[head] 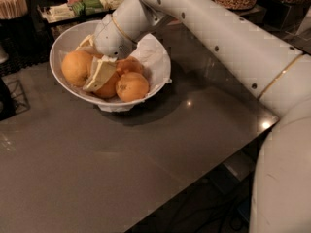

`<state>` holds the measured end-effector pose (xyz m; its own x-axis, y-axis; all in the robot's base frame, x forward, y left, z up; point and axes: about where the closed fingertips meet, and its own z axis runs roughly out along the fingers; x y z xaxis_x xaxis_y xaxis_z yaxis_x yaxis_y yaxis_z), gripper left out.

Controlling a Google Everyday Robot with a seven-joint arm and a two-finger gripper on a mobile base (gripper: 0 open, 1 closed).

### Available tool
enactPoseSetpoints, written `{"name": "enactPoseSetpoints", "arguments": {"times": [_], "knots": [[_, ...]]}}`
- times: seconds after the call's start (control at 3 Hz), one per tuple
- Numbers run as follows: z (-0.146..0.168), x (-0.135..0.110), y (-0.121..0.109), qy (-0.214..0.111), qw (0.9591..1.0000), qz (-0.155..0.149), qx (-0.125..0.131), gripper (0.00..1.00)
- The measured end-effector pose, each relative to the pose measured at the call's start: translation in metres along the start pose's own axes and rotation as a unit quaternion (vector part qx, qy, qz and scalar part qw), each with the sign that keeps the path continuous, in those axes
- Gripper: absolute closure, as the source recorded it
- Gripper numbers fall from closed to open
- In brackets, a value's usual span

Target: Pick orange from white bowl

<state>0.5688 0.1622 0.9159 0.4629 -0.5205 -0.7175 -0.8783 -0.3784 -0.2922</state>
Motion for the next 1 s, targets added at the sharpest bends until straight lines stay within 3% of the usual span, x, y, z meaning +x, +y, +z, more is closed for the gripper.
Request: {"name": "enactPoseSetpoints", "arguments": {"times": [0.33, 0.67, 1.0], "knots": [[-0.033, -0.012, 0.021, -0.011, 0.9985, -0.012, 0.052, 1.00], [-0.069, -0.011, 0.043, -0.018, 0.9941, -0.009, 0.106, 1.00], [-0.105, -0.002, 0.053, -0.012, 0.9906, 0.004, 0.136, 1.00]]}}
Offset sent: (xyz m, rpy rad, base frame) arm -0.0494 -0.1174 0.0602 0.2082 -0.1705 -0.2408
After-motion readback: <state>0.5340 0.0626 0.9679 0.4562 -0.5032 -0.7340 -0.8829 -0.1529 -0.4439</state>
